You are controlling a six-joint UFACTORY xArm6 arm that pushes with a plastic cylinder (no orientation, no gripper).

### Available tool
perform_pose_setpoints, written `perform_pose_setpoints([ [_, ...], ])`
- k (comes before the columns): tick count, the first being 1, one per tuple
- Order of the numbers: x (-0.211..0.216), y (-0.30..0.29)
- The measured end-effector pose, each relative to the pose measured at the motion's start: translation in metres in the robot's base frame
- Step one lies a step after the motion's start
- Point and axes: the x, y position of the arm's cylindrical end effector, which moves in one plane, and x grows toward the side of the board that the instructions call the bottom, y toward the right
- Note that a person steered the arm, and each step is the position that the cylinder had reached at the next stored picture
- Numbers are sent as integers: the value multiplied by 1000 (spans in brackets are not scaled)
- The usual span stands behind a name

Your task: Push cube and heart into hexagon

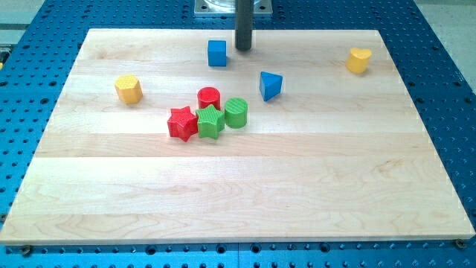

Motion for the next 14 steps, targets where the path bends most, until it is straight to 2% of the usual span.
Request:
perform_pose_setpoints([
  [1, 32, -91],
  [2, 44, -105],
  [3, 37, -13],
  [4, 53, -56],
  [5, 65, -125],
  [6, 67, -115],
  [7, 43, -1],
  [9, -11, 294],
  [10, -19, 351],
  [11, 25, 300],
  [12, 44, 210],
  [13, 45, 133],
  [14, 63, 179],
])
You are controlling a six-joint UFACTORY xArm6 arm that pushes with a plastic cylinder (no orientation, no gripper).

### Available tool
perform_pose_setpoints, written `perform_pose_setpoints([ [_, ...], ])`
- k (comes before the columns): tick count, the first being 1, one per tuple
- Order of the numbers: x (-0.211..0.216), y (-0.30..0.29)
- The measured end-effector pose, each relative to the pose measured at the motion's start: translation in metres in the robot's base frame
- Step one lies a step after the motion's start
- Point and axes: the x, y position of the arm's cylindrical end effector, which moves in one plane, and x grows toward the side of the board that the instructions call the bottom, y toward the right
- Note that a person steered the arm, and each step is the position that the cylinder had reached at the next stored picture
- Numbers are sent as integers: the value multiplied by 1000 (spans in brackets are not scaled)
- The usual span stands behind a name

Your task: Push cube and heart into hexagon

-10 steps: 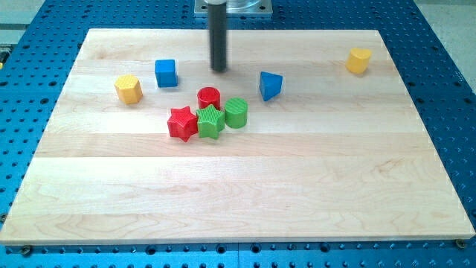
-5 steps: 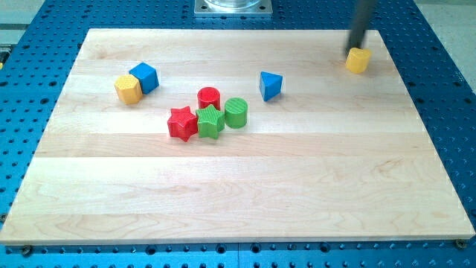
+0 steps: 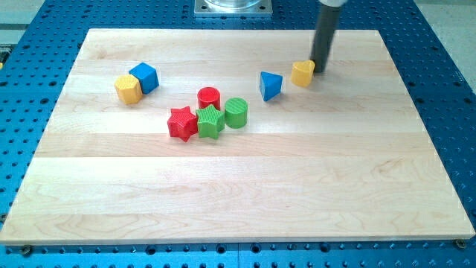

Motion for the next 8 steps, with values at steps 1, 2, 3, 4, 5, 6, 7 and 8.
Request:
perform_pose_setpoints([
  [1, 8, -21],
  [2, 8, -130],
  [3, 8, -161],
  [4, 18, -174],
  [5, 22, -254],
  [6, 28, -266],
  [7, 32, -175],
  [8, 41, -238],
])
